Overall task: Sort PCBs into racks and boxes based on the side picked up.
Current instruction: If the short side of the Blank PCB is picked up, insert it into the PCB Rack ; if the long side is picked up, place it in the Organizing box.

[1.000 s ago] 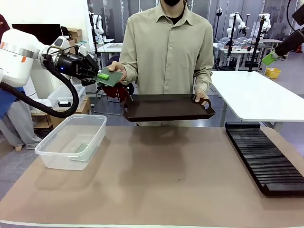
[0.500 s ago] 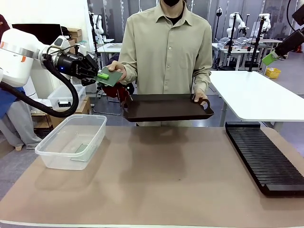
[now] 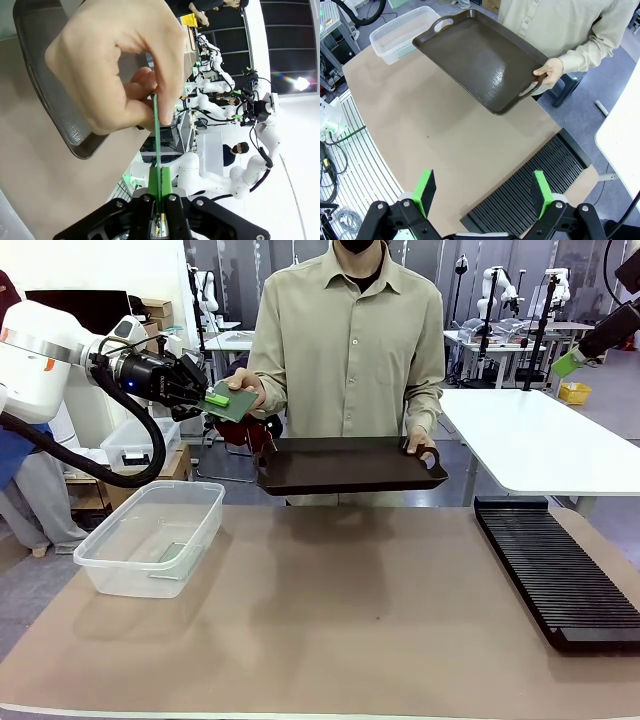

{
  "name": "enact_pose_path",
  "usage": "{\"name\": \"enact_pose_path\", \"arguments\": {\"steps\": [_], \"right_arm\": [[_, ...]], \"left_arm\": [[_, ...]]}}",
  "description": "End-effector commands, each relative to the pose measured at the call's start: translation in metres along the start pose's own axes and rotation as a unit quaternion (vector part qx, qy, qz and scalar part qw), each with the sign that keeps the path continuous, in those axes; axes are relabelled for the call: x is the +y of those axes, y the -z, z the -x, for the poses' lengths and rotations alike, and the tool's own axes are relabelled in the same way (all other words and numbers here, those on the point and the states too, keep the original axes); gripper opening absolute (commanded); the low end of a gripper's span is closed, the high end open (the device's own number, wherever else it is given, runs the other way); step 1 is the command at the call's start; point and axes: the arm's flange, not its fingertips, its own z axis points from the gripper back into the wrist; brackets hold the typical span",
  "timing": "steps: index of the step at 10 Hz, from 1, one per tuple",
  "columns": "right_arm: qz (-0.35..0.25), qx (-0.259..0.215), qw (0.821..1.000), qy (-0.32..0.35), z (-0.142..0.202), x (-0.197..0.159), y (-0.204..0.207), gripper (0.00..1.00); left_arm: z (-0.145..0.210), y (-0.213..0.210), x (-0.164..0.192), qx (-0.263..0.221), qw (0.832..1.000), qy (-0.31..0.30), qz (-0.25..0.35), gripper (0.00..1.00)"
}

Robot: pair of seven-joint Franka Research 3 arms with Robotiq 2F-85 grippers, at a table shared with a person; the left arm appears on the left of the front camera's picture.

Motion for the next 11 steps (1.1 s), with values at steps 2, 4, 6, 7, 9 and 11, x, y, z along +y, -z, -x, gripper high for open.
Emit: {"name": "enact_pose_path", "arguments": {"steps": [2, 4, 6, 7, 9, 11], "right_arm": [[-0.001, 0.002, 1.000, -0.003, 0.0007, 0.0018, 0.0003, 1.00], [-0.001, 0.002, 1.000, -0.003, 0.0007, 0.0018, 0.0003, 1.00], [-0.001, 0.002, 1.000, -0.003, 0.0007, 0.0018, 0.0003, 1.00], [-0.001, 0.002, 1.000, -0.003, 0.0007, 0.0018, 0.0003, 1.00], [-0.001, 0.002, 1.000, -0.003, 0.0007, 0.0018, 0.0003, 1.00], [-0.001, 0.002, 1.000, -0.003, 0.0007, 0.0018, 0.0003, 1.00]], "left_arm": [[0.0005, -0.0003, -0.0001, 0.001, 1.000, -0.003, 0.001, 0.00], [0.0005, -0.0003, -0.0001, 0.001, 1.000, -0.003, 0.001, 0.00], [0.0005, -0.0003, -0.0001, 0.001, 1.000, -0.003, 0.001, 0.00], [0.0005, -0.0003, -0.0001, 0.001, 1.000, -0.003, 0.001, 0.00], [0.0005, -0.0003, -0.0001, 0.001, 1.000, -0.003, 0.001, 0.00], [0.0005, -0.0003, -0.0001, 0.001, 1.000, -0.003, 0.001, 0.00]]}}
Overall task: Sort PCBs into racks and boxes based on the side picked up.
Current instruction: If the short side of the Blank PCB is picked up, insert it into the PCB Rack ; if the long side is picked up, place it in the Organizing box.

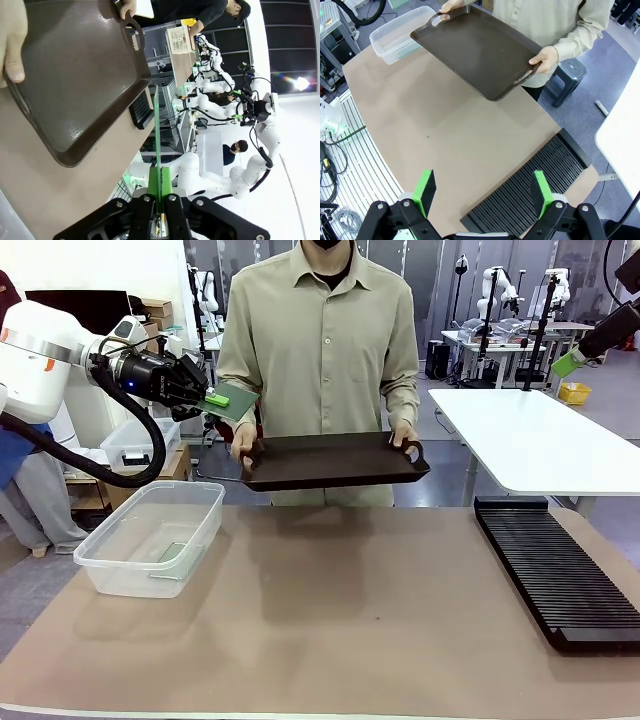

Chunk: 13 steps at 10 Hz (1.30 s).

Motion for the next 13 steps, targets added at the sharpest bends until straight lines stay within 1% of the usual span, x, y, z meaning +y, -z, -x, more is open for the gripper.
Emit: {"name": "enact_pose_path", "arguments": {"steps": [1, 2, 3, 4, 5, 6, 7, 8, 9, 10, 12, 13], "right_arm": [[-0.001, 0.002, 1.000, -0.003, 0.001, 0.002, 0.000, 1.00], [-0.001, 0.002, 1.000, -0.003, 0.001, 0.002, 0.000, 1.00], [-0.001, 0.002, 1.000, -0.003, 0.001, 0.002, 0.000, 1.00], [-0.001, 0.002, 1.000, -0.003, 0.001, 0.002, 0.000, 1.00], [-0.001, 0.002, 1.000, -0.003, 0.001, 0.002, 0.000, 1.00], [-0.001, 0.002, 1.000, -0.003, 0.001, 0.002, 0.000, 1.00], [-0.001, 0.002, 1.000, -0.003, 0.001, 0.002, 0.000, 1.00], [-0.001, 0.002, 1.000, -0.003, 0.001, 0.002, 0.000, 1.00], [-0.001, 0.002, 1.000, -0.003, 0.001, 0.002, 0.000, 1.00], [-0.001, 0.002, 1.000, -0.003, 0.001, 0.002, 0.000, 1.00], [-0.001, 0.002, 1.000, -0.003, 0.001, 0.002, 0.000, 1.00], [-0.001, 0.002, 1.000, -0.003, 0.001, 0.002, 0.000, 1.00]], "left_arm": [[0.000, 0.000, 0.000, 0.000, 1.000, -0.003, 0.001, 0.00], [0.000, 0.000, 0.000, 0.000, 1.000, -0.003, 0.001, 0.00], [0.000, 0.000, 0.000, 0.000, 1.000, 0.000, 0.000, 0.03], [0.001, -0.012, -0.005, 0.017, 0.998, 0.016, -0.055, 0.03], [0.003, -0.021, -0.011, 0.037, 0.992, 0.016, -0.121, 0.03], [0.006, -0.028, -0.015, 0.062, 0.981, 0.029, -0.183, 0.03], [0.008, -0.035, -0.014, 0.080, 0.962, 0.046, -0.256, 0.03], [0.014, -0.039, -0.011, 0.100, 0.944, 0.054, -0.311, 0.03], [0.020, -0.044, -0.003, 0.113, 0.922, 0.047, -0.367, 0.03], [0.023, -0.050, 0.009, 0.114, 0.909, 0.034, -0.399, 0.03], [0.025, -0.049, 0.039, 0.117, 0.907, 0.019, -0.404, 0.03], [0.029, -0.045, 0.052, 0.112, 0.909, 0.014, -0.402, 0.03]]}}
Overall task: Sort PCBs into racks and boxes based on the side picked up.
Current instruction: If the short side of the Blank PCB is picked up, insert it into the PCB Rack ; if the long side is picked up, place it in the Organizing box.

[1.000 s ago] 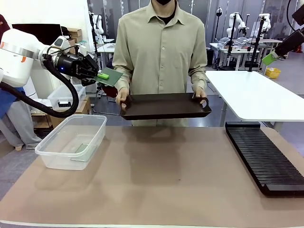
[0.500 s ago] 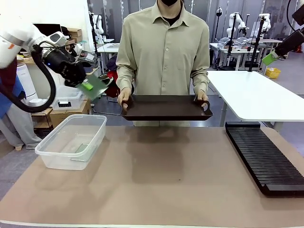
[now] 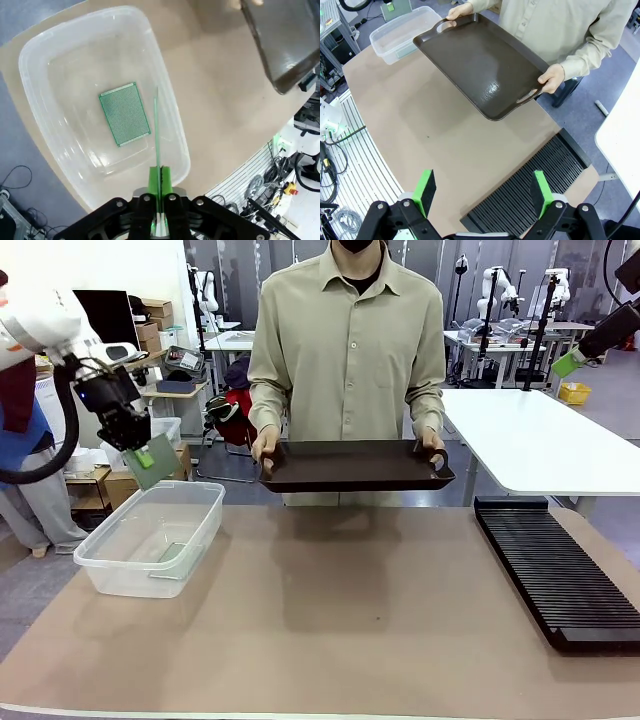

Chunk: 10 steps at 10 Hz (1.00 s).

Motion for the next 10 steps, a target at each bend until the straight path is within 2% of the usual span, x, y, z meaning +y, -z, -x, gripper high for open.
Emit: {"name": "enact_pose_path", "arguments": {"steps": [1, 4, 8, 10], "right_arm": [[-0.001, 0.002, 1.000, -0.003, 0.001, 0.002, 0.000, 1.00], [-0.001, 0.002, 1.000, -0.003, 0.001, 0.002, 0.000, 1.00], [-0.001, 0.002, 1.000, -0.003, 0.001, 0.002, 0.000, 1.00], [-0.001, 0.002, 1.000, -0.003, 0.001, 0.002, 0.000, 1.00]], "left_arm": [[0.006, 0.028, 0.002, -0.016, 1.000, -0.025, 0.000, 0.03], [0.008, 0.065, 0.017, -0.058, 0.996, -0.074, -0.011, 0.03], [0.014, 0.111, 0.015, -0.095, 0.988, -0.120, 0.036, 0.03], [0.017, 0.118, 0.019, -0.104, 0.984, -0.141, 0.029, 0.03]]}}
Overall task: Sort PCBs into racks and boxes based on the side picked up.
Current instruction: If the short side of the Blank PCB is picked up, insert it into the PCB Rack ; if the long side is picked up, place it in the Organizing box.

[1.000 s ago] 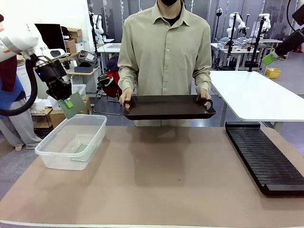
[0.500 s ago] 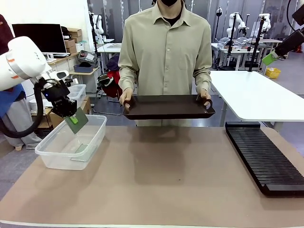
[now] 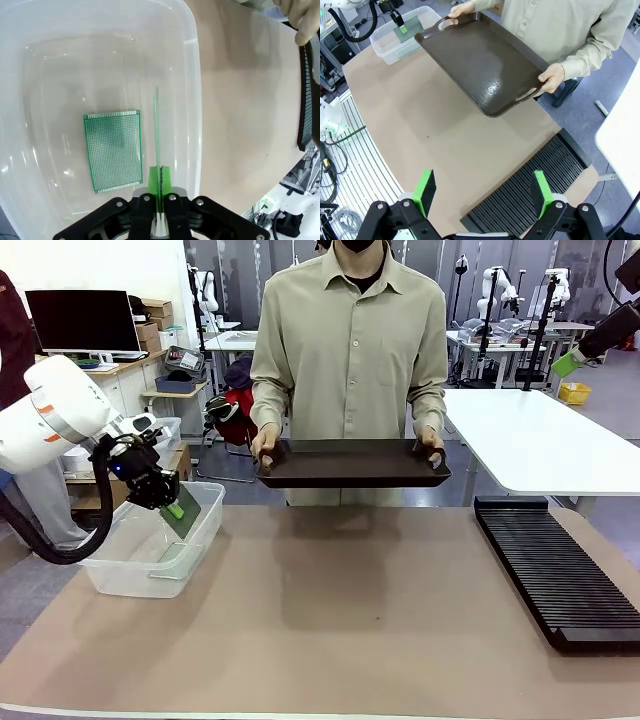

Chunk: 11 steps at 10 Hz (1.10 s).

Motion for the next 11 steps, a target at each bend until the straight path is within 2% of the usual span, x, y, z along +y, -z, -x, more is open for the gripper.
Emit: {"name": "enact_pose_path", "arguments": {"steps": [1, 5, 11], "right_arm": [[-0.001, 0.002, 1.000, -0.003, 0.001, 0.002, 0.000, 1.00], [-0.001, 0.002, 1.000, -0.003, 0.001, 0.002, 0.000, 1.00], [-0.001, 0.002, 1.000, -0.003, 0.001, 0.002, 0.000, 1.00]], "left_arm": [[-0.002, -0.005, -0.002, 0.006, 1.000, 0.007, 0.001, 0.03], [-0.002, -0.002, -0.001, 0.000, 1.000, 0.003, 0.000, 0.03], [0.010, 0.030, 0.013, 0.013, 1.000, 0.006, 0.007, 0.03]]}}
